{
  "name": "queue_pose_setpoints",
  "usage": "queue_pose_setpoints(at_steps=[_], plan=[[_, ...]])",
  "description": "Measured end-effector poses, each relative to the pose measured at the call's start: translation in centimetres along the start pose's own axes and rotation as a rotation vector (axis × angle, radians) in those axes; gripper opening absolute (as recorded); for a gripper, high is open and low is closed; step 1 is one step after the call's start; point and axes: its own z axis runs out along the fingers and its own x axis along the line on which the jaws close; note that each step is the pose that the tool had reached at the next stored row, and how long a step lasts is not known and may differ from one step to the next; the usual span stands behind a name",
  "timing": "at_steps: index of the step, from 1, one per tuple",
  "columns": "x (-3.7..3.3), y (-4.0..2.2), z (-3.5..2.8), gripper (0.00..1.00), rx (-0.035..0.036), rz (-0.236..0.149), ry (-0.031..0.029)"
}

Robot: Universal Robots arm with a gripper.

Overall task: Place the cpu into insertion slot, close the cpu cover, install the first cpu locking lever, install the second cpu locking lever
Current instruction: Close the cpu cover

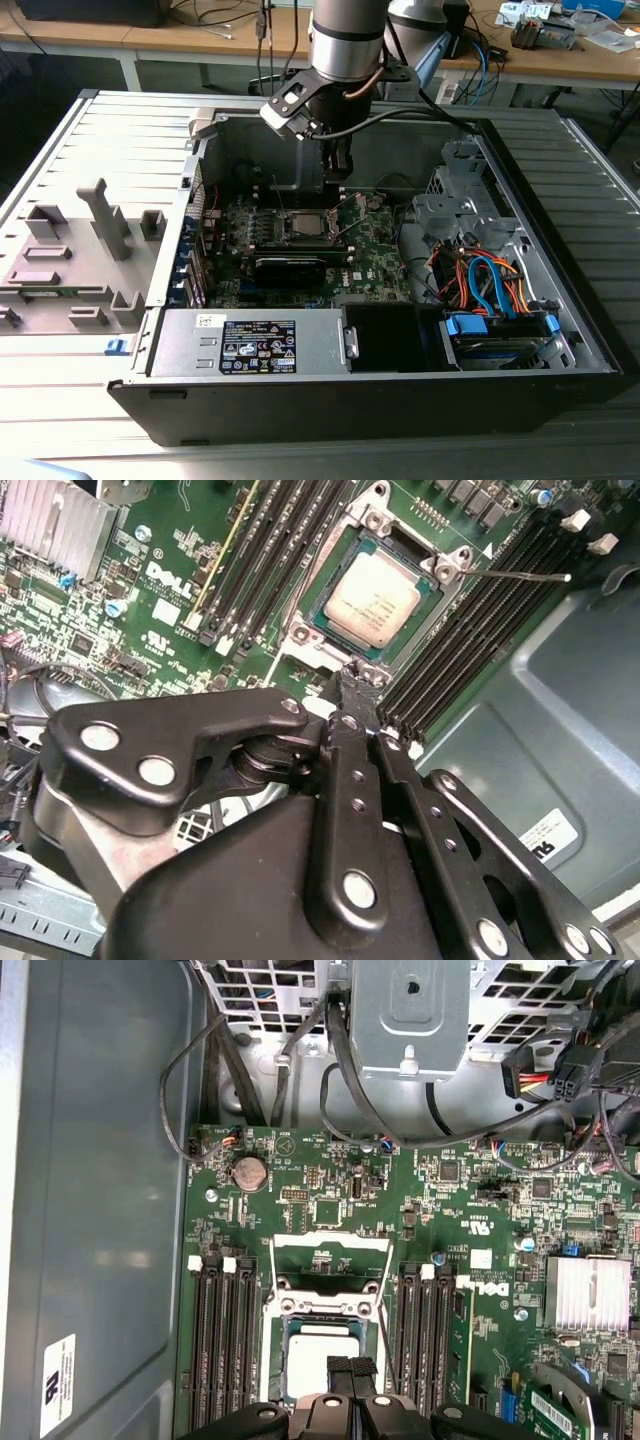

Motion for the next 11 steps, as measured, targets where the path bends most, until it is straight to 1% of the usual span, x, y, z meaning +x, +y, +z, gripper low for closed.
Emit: queue_pose_setpoints(at_steps=[11], plan=[[-0.04, 0.82, 0.0, 0.11, 0.0, 0.0, 0.0]])
